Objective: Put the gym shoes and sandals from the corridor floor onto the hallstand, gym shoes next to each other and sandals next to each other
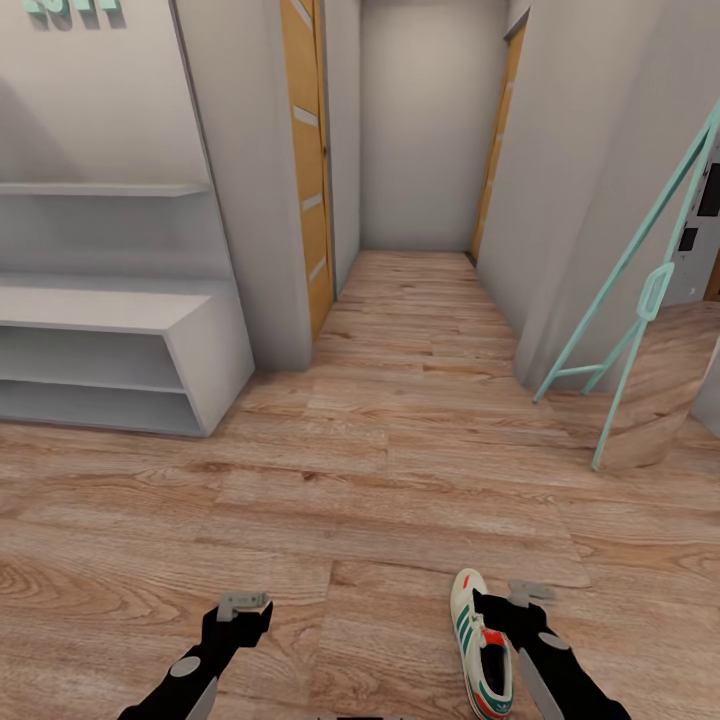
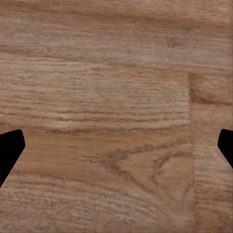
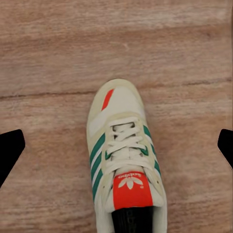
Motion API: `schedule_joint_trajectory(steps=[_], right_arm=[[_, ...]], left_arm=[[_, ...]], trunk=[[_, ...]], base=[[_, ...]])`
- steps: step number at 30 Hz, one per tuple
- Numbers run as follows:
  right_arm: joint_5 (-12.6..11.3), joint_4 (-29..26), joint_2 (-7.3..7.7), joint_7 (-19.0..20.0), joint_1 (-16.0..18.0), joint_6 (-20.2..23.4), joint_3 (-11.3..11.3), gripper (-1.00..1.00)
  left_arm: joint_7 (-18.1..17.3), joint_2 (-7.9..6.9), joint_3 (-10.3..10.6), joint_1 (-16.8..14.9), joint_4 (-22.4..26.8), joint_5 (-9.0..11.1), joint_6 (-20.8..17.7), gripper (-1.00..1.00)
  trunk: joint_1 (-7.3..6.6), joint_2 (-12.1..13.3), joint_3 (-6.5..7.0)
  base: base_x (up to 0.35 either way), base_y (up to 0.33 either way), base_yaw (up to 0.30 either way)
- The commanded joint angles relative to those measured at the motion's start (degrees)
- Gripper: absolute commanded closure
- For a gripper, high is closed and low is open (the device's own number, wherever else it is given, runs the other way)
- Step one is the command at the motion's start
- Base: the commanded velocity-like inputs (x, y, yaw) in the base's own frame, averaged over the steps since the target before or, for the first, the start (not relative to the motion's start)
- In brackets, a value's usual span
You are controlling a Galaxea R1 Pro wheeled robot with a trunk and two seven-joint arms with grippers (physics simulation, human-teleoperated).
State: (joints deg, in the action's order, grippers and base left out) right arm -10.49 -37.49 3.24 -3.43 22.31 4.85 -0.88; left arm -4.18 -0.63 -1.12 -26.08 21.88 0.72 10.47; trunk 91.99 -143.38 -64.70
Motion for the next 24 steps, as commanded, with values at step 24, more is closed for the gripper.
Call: schedule_joint_trajectory(steps=[24], right_arm=[[-0.76,-1.03,0.64,-0.51,0.1,0.41,-0.84,-1.0]], left_arm=[[-0.32,0.12,-0.29,-0.26,0.18,0.07,0.16,-1.0]], trunk=[[0.37,-0.22,-4.14]], base=[[0.0,0.0,0.0]])
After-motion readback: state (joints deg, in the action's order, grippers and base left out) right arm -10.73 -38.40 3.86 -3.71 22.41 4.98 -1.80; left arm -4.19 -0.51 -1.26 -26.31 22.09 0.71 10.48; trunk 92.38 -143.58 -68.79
